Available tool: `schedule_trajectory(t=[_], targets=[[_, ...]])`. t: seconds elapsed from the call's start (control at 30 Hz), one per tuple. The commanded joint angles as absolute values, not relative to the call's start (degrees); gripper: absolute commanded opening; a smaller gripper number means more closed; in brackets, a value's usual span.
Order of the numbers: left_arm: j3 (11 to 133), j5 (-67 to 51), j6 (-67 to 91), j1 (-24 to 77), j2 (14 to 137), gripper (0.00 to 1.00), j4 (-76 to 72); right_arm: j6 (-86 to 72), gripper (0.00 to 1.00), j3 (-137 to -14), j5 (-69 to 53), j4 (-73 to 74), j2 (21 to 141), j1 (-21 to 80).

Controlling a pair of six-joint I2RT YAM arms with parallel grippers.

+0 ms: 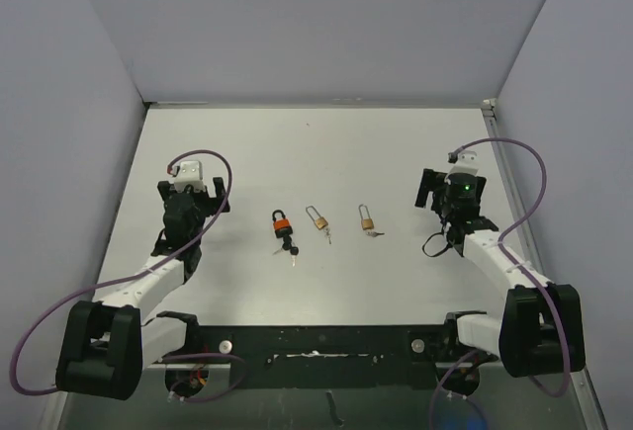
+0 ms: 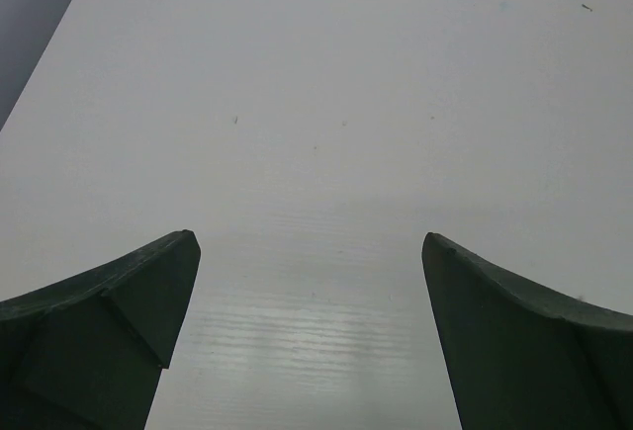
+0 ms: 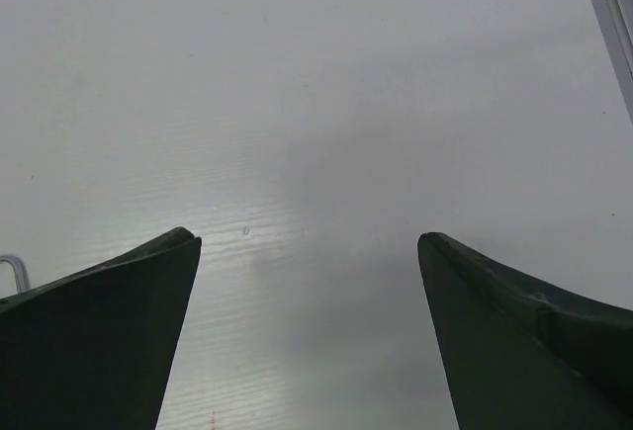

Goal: Lock with the key
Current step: Pick up the lock from the center of the board.

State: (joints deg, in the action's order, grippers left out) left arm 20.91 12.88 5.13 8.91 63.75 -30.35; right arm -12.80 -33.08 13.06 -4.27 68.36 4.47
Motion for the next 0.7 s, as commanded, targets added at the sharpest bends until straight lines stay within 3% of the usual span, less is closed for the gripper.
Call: schedule_trajectory(t=[0.0, 0.33, 0.6, 0.67], targets=[[21.69, 13.10, 4.58, 9.05, 63.28, 0.98, -34.46, -14.87, 0.98, -32.88, 12.38, -8.29, 68.52, 3.06], [22.41, 13.52, 4.81, 9.05, 64.90, 0.98, -34.37, -22.10, 0.98, -29.88, 0.42, -11.81, 67.83, -7.11], [23.53, 16.16, 8.16, 9.05, 65.74, 0.98, -34.23, -21.96, 0.99, -30.18, -3.31, -15.14, 69.97, -6.92], [24.23, 16.00, 8.86, 9.05, 65.87, 0.98, -32.99, -20.75, 0.92, -30.38, -4.66, -15.76, 70.14, -5.67]])
